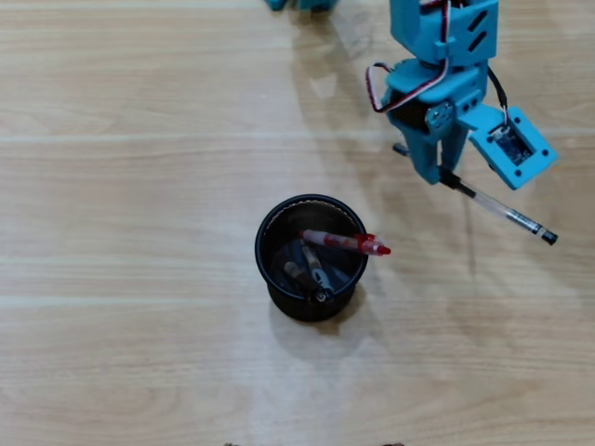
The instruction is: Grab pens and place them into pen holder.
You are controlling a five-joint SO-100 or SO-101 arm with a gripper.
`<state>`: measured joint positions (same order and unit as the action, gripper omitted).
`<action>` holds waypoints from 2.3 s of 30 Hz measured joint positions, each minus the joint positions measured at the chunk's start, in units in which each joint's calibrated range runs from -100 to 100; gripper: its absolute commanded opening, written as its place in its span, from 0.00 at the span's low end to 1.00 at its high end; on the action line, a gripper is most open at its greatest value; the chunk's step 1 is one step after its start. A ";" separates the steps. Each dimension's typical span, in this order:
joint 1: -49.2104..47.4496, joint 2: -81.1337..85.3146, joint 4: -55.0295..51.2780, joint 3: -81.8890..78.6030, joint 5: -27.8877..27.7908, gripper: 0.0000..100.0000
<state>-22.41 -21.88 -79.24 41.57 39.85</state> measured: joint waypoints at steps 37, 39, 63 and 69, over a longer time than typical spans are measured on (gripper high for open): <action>17.31 -3.39 17.92 -0.44 2.03 0.02; 17.05 -3.89 20.07 -1.51 2.76 0.02; 16.38 -4.32 22.57 -5.93 6.16 0.13; 15.70 -4.32 22.57 -3.98 4.85 0.13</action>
<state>-6.71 -26.20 -56.68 37.58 44.71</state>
